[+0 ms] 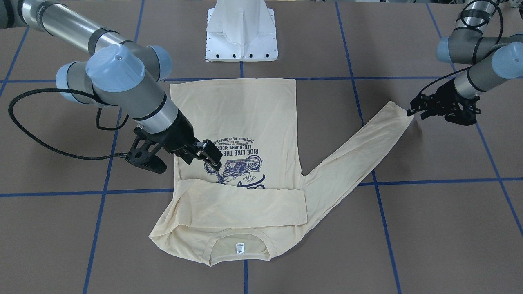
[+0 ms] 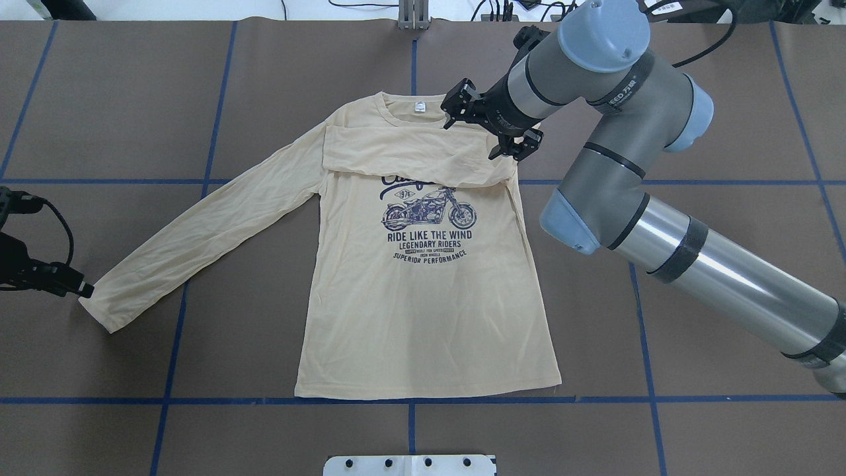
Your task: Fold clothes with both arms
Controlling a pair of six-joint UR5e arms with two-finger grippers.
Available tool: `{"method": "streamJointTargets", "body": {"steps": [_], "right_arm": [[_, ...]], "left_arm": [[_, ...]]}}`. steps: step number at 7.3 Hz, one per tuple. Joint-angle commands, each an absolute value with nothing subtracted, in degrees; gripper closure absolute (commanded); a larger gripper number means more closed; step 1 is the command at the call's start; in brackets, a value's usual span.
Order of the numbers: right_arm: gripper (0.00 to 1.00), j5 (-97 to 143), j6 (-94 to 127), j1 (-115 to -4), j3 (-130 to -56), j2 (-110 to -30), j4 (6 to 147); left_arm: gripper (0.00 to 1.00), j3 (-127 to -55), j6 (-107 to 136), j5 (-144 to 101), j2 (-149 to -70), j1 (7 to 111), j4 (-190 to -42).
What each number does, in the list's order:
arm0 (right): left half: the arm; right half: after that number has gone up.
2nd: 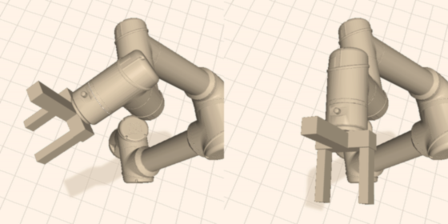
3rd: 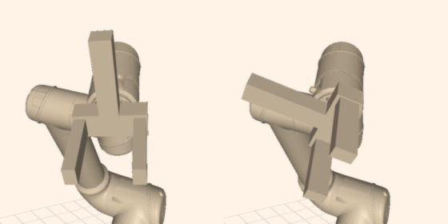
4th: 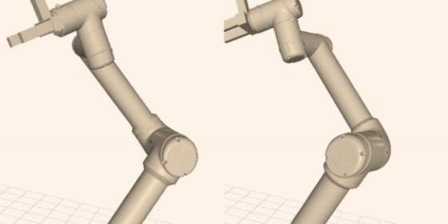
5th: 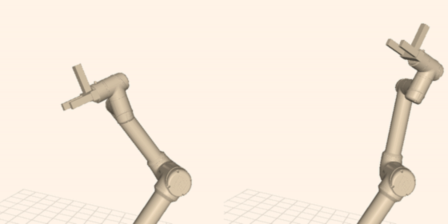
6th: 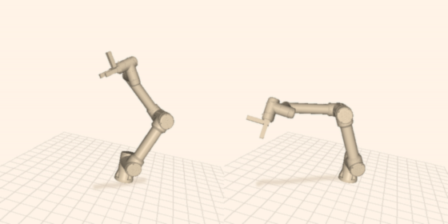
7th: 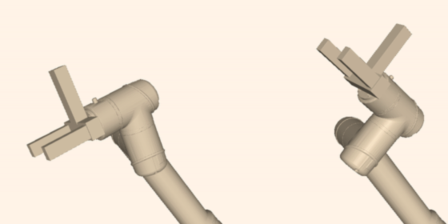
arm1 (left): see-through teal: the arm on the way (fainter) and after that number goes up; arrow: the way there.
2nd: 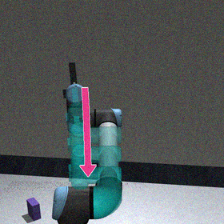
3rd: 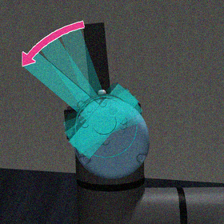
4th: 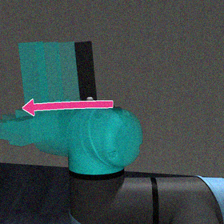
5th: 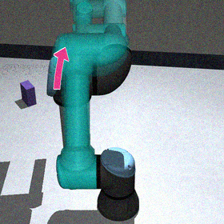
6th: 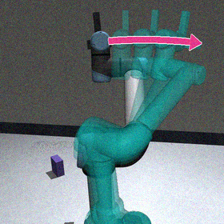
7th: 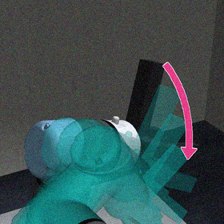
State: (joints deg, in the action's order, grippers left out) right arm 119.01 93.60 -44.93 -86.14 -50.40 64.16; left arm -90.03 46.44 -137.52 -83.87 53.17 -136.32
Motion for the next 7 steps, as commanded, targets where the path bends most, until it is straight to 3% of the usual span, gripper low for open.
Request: {"method": "streamJointTargets", "body": {"steps": [1,5,7], "right_arm": [[0.06,119.0,93.6,-44.9,-86.3,-50.4,64.2],[0.06,119.1,93.6,-44.9,-86.7,-50.5,64.2],[0.06,119.1,93.6,-44.9,-86.7,-50.5,64.2]], "left_arm": [[0.40,-89.5,46.4,-137.5,-84.1,52.7,-136.2],[0.45,-88.9,46.4,-137.5,-84.3,52.5,-136.3],[0.52,-88.9,46.5,-137.5,-84.3,52.5,-136.2]]}}
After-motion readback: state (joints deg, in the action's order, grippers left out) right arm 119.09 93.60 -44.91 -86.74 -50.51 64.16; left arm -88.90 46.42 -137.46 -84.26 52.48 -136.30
